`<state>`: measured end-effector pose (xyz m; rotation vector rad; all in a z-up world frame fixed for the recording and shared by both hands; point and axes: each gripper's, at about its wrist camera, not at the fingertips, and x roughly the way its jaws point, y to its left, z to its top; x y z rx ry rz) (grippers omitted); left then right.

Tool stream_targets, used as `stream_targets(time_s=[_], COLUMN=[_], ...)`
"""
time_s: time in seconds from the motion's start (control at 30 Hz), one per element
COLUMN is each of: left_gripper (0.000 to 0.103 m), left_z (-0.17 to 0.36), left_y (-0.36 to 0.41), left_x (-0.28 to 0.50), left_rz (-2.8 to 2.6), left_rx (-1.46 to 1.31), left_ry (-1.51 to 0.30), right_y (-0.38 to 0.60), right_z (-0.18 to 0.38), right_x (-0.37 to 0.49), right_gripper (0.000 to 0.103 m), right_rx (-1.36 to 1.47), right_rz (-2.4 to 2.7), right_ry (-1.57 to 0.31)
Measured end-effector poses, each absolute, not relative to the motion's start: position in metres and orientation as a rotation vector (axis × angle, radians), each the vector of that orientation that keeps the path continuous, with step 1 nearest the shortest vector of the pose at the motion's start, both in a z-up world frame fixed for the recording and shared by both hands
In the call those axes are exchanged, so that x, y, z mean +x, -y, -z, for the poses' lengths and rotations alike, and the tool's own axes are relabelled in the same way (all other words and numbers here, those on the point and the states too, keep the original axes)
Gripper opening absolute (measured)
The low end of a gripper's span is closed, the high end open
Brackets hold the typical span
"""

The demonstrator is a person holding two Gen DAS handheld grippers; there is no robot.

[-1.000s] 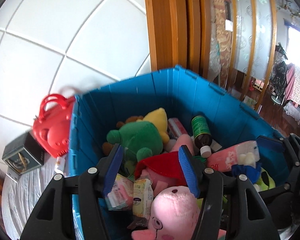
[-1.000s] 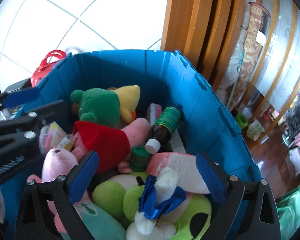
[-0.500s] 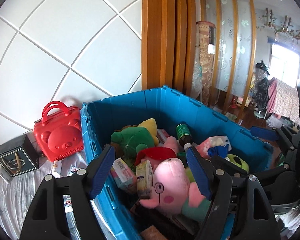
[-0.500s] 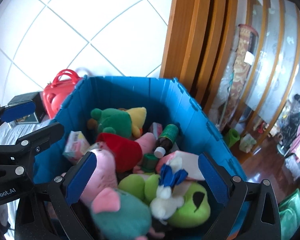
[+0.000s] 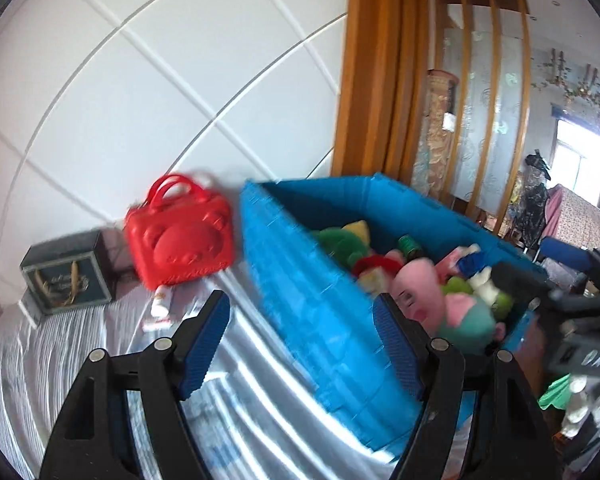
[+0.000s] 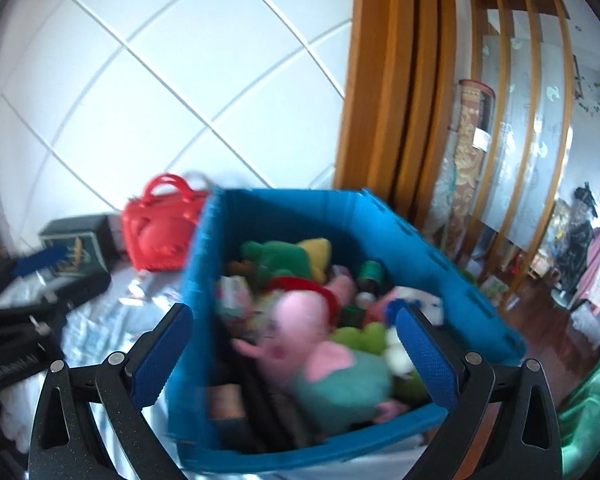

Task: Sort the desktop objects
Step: 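Move both grippers back over the table, then grasp a wet-wipe pack with the left gripper while the right grasps another wet-wipe pack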

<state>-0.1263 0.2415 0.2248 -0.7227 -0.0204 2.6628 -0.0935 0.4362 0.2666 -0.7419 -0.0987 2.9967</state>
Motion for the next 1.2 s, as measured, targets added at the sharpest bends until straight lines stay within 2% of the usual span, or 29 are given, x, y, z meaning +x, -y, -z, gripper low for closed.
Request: stream_targets(time_s=[0.3,0.57,1.0,1.13,1.17,1.2], left_gripper=[0.074,0.074,0.074,0.074,0.074,0.074], left_z=[-0.144,-0.075,0.029,0.061,0.068,0.074], left_y=[-0.127,-0.053,-0.062,-0.070,-0.074,-0.079], left_x=[-0.134,-0.163,-0.269,-0.302,-0.310,-0.317], left_rz=[-2.770,-2.817,-2.621,-2.557,-2.535,-2.511], left_rx=[-0.959,-1.210,-1.501,-1.559,-1.567,-1.569], left_ry=[0.050,0.116,0.057,0.025,0.010,-0.004], right_y=[-0.334,-0.275,-0.250,-0.247,-0.246,-0.247], right_z=[-0.242,-0.186,-0.042,0.008,0.021,0.031], right_x=[-0.101,-0.148,-0.279,-0.324,-0.334,-0.342], right_gripper=[0.103,0.103,0.103,0.103,0.102,0.094], right_rx=[-0.757,-0.982,-1.479,-1.607,-1.635,-1.643], right_rz=[-3.183,-3.216,-3.013,-2.878,-2.843,-2.815], right_ry=[0.005,-0.007,0.040,0.168,0.207,0.228])
